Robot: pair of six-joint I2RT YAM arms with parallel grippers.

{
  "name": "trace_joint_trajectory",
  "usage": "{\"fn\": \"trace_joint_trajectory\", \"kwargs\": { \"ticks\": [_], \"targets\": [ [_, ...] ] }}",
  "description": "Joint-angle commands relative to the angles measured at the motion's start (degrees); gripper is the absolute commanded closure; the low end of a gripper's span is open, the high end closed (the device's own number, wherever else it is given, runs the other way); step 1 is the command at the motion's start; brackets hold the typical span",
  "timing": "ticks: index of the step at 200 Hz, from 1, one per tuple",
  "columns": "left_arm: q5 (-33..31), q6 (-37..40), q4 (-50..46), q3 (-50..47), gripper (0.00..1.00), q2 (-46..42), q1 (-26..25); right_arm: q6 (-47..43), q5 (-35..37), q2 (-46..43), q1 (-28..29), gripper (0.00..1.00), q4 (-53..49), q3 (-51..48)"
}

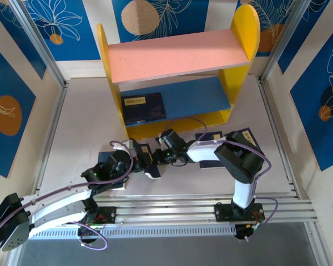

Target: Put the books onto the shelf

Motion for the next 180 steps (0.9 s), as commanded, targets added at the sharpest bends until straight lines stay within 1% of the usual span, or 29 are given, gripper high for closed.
{"fn": "trace_joint_trajectory", "kwargs": {
  "ticks": [1,32,60,86,117,149,155,180],
  "targets": [
    [2.28,-1.31,3.78,0.64,0.34,-0.32,-0.19,0.0,-7.87,4.72,4.8,0.88,-6.91,-2.4],
    [0.29,-1.67,-0.64,1.31,0.36,-0.54,-0.06,-0.09,-7.37,4.42,4.77,0.88,-7.37,-2.62],
    [-2.97,-2.48,-8.36,2.62,0.39,-0.88,0.11,-0.15,-6.62,3.88,4.57,0.87,-7.85,-3.21],
    [-6.03,-2.46,-15.56,4.05,0.42,-1.02,0.11,-0.27,-6.14,3.04,3.99,0.85,-7.97,-4.1],
    [-7.08,-1.76,-18.34,4.67,0.5,-1.08,0.13,-0.51,-5.11,1.84,3.36,0.78,-8.68,-4.73],
    [-7.69,-1.52,-19.37,4.78,0.62,-1.06,0.18,-0.72,-4.74,0.93,2.58,0.74,-8.95,-5.25],
    [-7.73,-1.39,-19.4,4.85,0.65,-1.12,0.16,-0.72,-4.6,0.8,2.44,0.71,-9.04,-5.26],
    [-7.87,-1.07,-19.75,5.0,0.72,-1.41,0.14,-0.98,-4.26,0.13,1.88,0.69,-9.36,-5.45]
  ]
}}
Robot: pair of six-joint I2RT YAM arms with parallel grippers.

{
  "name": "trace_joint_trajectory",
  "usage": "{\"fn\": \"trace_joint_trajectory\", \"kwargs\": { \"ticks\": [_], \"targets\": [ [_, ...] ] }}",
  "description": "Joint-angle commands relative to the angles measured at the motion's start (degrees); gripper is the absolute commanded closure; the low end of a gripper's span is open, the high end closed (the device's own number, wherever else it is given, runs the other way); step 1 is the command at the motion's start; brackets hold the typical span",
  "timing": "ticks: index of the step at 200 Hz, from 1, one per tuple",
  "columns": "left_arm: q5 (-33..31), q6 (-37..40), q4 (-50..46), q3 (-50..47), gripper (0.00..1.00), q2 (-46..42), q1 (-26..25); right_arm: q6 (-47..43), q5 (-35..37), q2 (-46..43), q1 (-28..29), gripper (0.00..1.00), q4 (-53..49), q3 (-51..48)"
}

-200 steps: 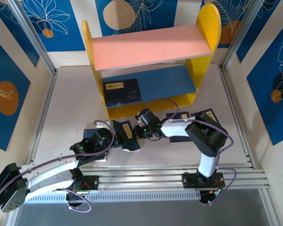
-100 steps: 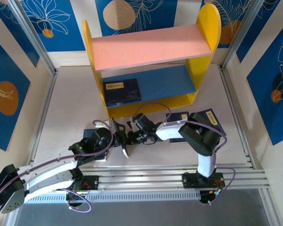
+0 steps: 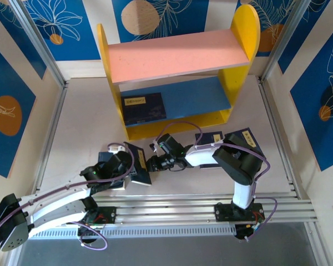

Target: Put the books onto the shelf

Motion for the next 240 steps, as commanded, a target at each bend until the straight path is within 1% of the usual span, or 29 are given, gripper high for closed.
{"fn": "trace_joint_trajectory", "kwargs": {
  "ticks": [1,6,12,53,57,87,94,134,139,148,159,164,187,191,204,222,240],
  "targets": [
    [-1.47,0.16,-2.01,2.06,0.72,-1.21,0.16,-0.43,0.65,0.96,-0.64,0.69,-11.87,-3.52],
    [-1.58,0.18,-2.15,2.07,0.73,-1.34,0.12,-0.6,0.73,0.82,-0.84,0.69,-12.03,-3.59],
    [-1.63,0.35,-2.11,2.12,0.74,-1.56,0.12,-0.74,1.12,0.52,-1.0,0.66,-12.32,-3.6],
    [-1.95,0.88,-2.36,2.15,0.85,-2.91,0.1,-1.82,2.11,-2.73,-3.47,0.65,-13.57,-5.06],
    [-1.98,0.98,-2.36,2.13,0.86,-2.97,0.11,-1.84,2.23,-3.1,-3.77,0.61,-13.7,-5.21],
    [-1.43,1.71,-1.46,2.6,1.0,-3.13,0.1,-2.65,2.66,-7.21,-6.09,0.6,-14.61,-6.45],
    [-1.02,1.92,-0.91,2.8,1.0,-3.02,0.11,-2.61,2.72,-8.48,-6.6,0.57,-14.78,-6.92],
    [2.03,3.38,2.64,4.74,1.0,-2.56,0.11,-2.87,2.96,-16.55,-10.33,0.56,-15.28,-9.7],
    [2.49,3.59,2.86,5.33,1.0,-2.56,0.03,-2.82,2.91,-17.76,-10.89,0.54,-15.32,-10.1],
    [3.39,3.97,3.21,6.33,1.0,-2.47,0.06,-2.68,2.76,-19.92,-11.96,0.54,-15.05,-11.11],
    [4.26,4.29,3.83,7.44,1.0,-2.54,-0.06,-2.45,2.12,-22.71,-13.39,0.53,-14.8,-12.31],
    [4.74,4.27,4.3,7.86,1.0,-2.55,-0.06,-2.25,1.79,-23.98,-14.12,0.51,-14.73,-12.85],
    [6.17,4.88,6.9,9.68,1.0,-2.38,-0.16,-1.3,0.05,-29.97,-17.34,0.5,-13.9,-15.21],
    [6.42,5.05,7.35,10.01,1.0,-2.29,-0.16,-1.08,-0.13,-31.13,-17.83,0.49,-13.84,-15.56],
    [6.92,5.67,8.72,11.36,1.0,-1.82,-0.16,-0.46,-0.49,-34.76,-19.31,0.48,-13.89,-16.48],
    [7.29,6.96,10.48,13.94,1.0,-0.75,-0.26,0.37,-0.54,-39.45,-21.35,0.44,-14.27,-17.39],
    [6.17,8.09,12.55,16.37,1.0,0.44,-0.24,1.58,-1.2,-43.08,-23.37,0.4,-13.9,-17.74]
  ]
}}
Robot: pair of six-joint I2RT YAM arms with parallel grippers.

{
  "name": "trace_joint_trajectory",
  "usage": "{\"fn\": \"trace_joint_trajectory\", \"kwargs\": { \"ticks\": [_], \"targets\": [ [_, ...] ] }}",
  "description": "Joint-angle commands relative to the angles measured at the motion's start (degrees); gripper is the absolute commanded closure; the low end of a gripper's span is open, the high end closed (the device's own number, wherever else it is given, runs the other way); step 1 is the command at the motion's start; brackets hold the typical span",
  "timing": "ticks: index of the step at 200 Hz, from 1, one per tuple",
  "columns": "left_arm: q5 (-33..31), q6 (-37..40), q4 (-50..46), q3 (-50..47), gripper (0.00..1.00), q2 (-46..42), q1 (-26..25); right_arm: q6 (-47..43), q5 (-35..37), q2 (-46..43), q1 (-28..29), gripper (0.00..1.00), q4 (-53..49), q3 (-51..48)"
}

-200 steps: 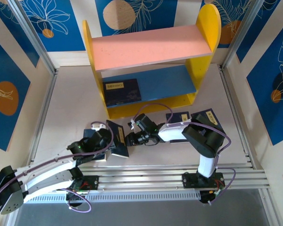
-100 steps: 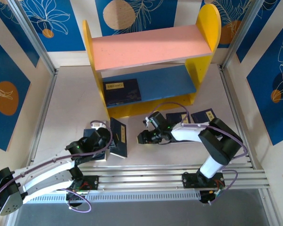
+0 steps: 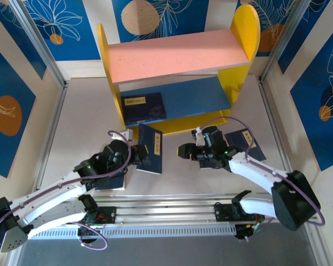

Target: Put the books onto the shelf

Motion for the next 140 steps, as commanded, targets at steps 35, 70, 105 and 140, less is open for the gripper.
{"fn": "trace_joint_trajectory", "kwargs": {
  "ticks": [35,70,105,140],
  "targets": [
    [-7.9,2.83,16.97,5.24,1.0,3.59,-0.6,8.2,-3.57,-6.58,-3.71,0.39,6.18,0.06],
    [-17.79,1.65,33.49,2.84,1.0,8.82,-2.03,16.14,-2.51,-7.38,-3.19,0.35,14.58,0.36],
    [-24.18,2.21,45.43,3.29,1.0,15.79,-4.06,21.21,3.39,-9.52,-0.4,0.31,18.04,0.15],
    [-30.09,3.83,57.18,2.32,1.0,21.38,-6.52,24.31,9.2,-10.26,3.45,0.27,20.76,-0.09]
  ]
}}
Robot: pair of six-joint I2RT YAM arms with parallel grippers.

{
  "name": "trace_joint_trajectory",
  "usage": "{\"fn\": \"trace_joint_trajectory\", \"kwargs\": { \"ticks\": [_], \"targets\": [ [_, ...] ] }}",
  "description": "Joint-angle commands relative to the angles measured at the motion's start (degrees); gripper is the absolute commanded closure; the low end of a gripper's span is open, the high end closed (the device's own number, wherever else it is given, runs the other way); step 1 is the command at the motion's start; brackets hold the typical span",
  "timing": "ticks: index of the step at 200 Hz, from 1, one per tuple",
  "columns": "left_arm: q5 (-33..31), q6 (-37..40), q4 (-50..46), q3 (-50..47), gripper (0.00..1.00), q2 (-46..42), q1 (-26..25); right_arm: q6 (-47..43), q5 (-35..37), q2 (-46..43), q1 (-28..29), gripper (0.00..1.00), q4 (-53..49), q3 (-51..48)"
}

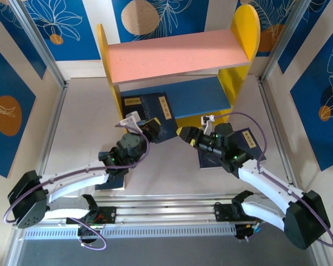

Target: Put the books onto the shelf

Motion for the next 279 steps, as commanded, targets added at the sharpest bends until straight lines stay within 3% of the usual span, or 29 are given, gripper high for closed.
{"fn": "trace_joint_trajectory", "kwargs": {
  "ticks": [1,59,90,173,245,279],
  "targets": [
    [-6.98,2.53,15.47,-0.46,1.0,2.12,-1.77,3.65,5.55,-0.57,2.23,0.27,3.52,0.0],
    [-13.51,8.87,30.88,-0.7,1.0,7.49,-5.57,7.03,9.8,3.06,5.63,0.26,8.82,0.05],
    [-15.12,9.01,33.89,-0.46,1.0,9.42,-6.76,8.69,12.47,4.06,7.15,0.26,11.49,-0.4],
    [-21.54,14.21,48.51,-0.27,1.0,16.01,-11.03,12.4,22.03,5.73,13.14,0.36,19.31,-2.95],
    [-21.99,14.37,47.84,0.22,1.0,16.43,-11.42,12.43,22.99,4.88,12.77,0.76,20.45,-4.15],
    [-21.4,13.88,43.3,0.99,1.0,14.96,-11.45,11.64,21.68,4.34,11.3,0.88,20.74,-4.21]
  ]
}}
